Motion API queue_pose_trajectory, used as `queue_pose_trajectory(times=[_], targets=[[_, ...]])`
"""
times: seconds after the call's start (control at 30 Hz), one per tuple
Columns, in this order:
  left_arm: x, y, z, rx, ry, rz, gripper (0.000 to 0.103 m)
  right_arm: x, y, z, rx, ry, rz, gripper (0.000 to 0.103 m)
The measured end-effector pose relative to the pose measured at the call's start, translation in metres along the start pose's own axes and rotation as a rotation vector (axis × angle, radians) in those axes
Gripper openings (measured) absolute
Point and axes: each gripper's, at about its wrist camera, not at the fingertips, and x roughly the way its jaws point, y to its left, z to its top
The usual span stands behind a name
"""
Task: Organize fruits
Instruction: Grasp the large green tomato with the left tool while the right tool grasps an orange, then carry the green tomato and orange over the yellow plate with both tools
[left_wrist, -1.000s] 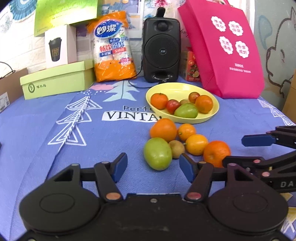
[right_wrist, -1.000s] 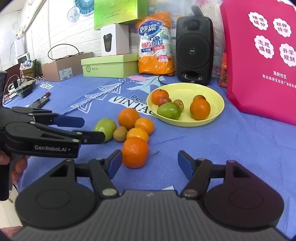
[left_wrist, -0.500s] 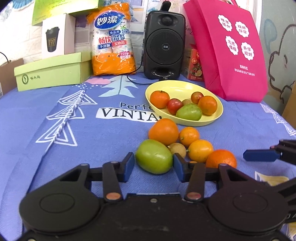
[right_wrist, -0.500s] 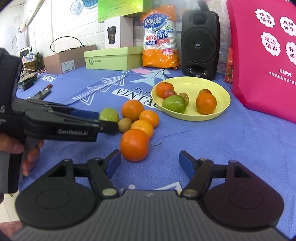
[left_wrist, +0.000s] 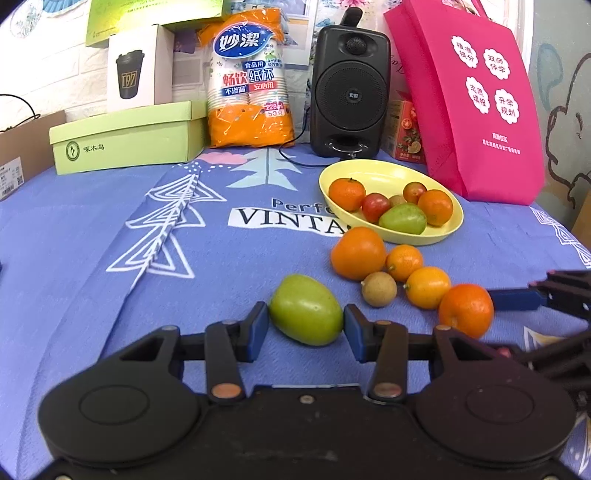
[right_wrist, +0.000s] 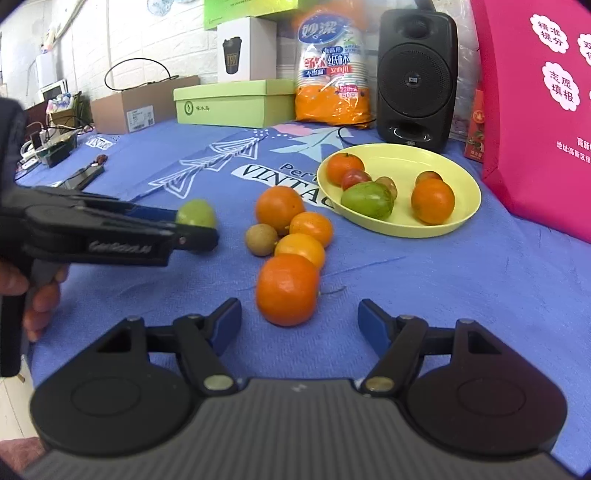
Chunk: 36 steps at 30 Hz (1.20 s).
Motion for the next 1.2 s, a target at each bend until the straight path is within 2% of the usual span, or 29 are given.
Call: queue_pose_trajectory(times=[0.1, 0.17, 0.3, 0.57, 0.63, 0.77, 0.87, 0.93, 1.0, 1.07, 1.13, 1.2], targets=[[-0.002, 0.002, -0.004, -0.011, 0.0, -0.005, 0.044, 0.005, 0.001, 0.003, 0.004, 0.001, -0.027, 0.063], [-0.003, 0.002, -0.004, -0.013, 0.0, -0.007, 0.044, 0.007, 0.002, 0.004, 0.001, 0.001, -0.022, 0.05], [-0.002, 0.001, -0.005, -0.015, 0.003, -0.007, 0.044, 0.009, 0.004, 0.006, 0.002, 0.0, -0.006, 0.037], [-0.001, 0.002, -0.007, -0.023, 0.016, -0.004, 0.04, 0.0, 0.001, 0.002, 0.029, -0.015, 0.015, 0.036], [-0.001, 0.003, -0.006, -0.037, 0.017, -0.018, 0.035, -0.004, -0.002, 0.0, 0.038, -0.018, 0.019, 0.036], [0.001, 0.003, -0.002, -0.039, 0.018, -0.014, 0.036, -0.011, -0.006, -0.004, 0.044, -0.02, 0.014, 0.036], [0.007, 0.001, 0.0, -0.049, 0.023, -0.021, 0.053, -0.013, -0.01, -0.007, 0.059, -0.022, 0.012, 0.036], [0.01, -0.001, 0.002, -0.054, 0.009, 0.003, 0.076, -0.014, -0.011, -0.008, 0.062, -0.023, 0.015, 0.036], [0.013, -0.002, 0.004, -0.063, 0.003, 0.02, 0.081, -0.014, -0.012, -0.008, 0.062, -0.024, 0.016, 0.036], [0.017, -0.002, 0.006, -0.054, 0.005, 0.022, 0.074, -0.014, -0.012, -0.009, 0.062, -0.024, 0.017, 0.036], [0.019, -0.001, 0.006, -0.049, 0.0, 0.03, 0.051, -0.014, -0.013, -0.009, 0.065, -0.025, 0.021, 0.036], [0.019, 0.001, 0.006, -0.059, 0.0, 0.016, 0.047, -0.014, -0.013, -0.009, 0.066, -0.027, 0.022, 0.036]])
